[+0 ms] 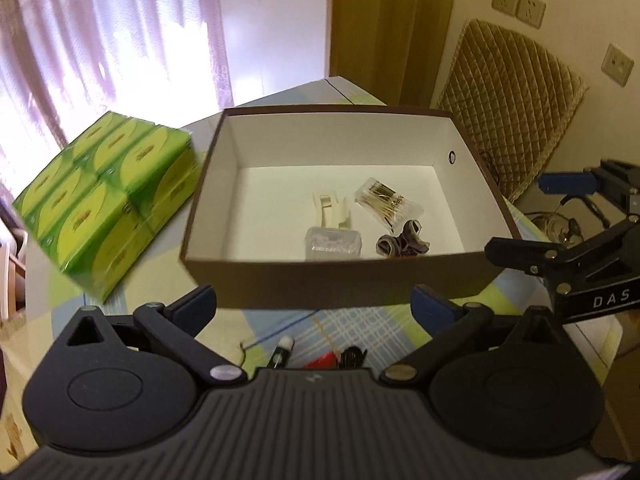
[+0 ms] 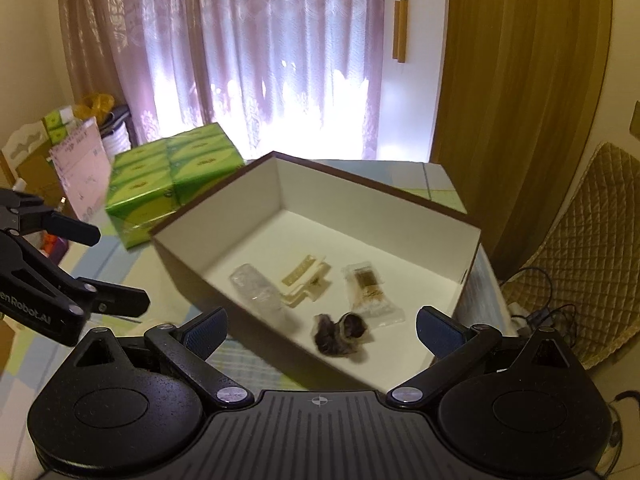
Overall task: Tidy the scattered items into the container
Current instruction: 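Lift both open tools out of the brown box back toward the table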
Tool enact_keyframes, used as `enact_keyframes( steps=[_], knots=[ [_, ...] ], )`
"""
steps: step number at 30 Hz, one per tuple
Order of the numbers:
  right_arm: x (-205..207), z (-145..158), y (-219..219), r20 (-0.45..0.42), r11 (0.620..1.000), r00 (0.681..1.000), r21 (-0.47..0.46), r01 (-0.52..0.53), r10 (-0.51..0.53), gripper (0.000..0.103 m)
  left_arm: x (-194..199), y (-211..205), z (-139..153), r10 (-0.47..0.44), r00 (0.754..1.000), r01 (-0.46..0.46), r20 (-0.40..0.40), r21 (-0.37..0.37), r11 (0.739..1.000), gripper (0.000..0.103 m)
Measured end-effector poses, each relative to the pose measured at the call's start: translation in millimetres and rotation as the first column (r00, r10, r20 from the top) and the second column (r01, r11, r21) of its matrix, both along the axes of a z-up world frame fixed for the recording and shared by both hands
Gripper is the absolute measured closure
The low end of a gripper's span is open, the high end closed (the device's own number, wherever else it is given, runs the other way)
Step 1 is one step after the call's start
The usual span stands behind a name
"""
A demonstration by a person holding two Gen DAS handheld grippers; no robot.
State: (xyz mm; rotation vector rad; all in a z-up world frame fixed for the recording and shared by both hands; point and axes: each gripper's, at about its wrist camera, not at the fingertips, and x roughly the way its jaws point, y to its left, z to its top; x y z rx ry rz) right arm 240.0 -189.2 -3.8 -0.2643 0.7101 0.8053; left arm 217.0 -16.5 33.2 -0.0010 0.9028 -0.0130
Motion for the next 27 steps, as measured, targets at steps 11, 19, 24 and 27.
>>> enact_keyframes(
  steps=[11,19,24,27],
  knots=[
    [-35,-10,-11,-0.052,1.000,0.999,0.015,-0.007,0.008,0.000,-77,28,-10,0.101,0.995,-0.100,0.025,-0.044,0.994,0.001],
    [-56,-41,-12,-0.157,0.999,0.987,-0.036,-0.035,0.029,0.000,-126,38,-40,0.144,0.990,-0.143,0.002,-0.066,0.988,0.002],
    [-65,-62,-5,-0.200,0.995,0.978,-0.072,-0.069,0.053,0.000,-137,38,-57,0.142,0.990,-0.142,-0.016,-0.047,0.989,0.004],
    [-69,-75,-1,-0.196,0.992,0.979,-0.106,-0.072,0.050,0.000,-138,36,-66,0.144,0.989,-0.145,-0.026,-0.042,0.989,0.005]
  ],
)
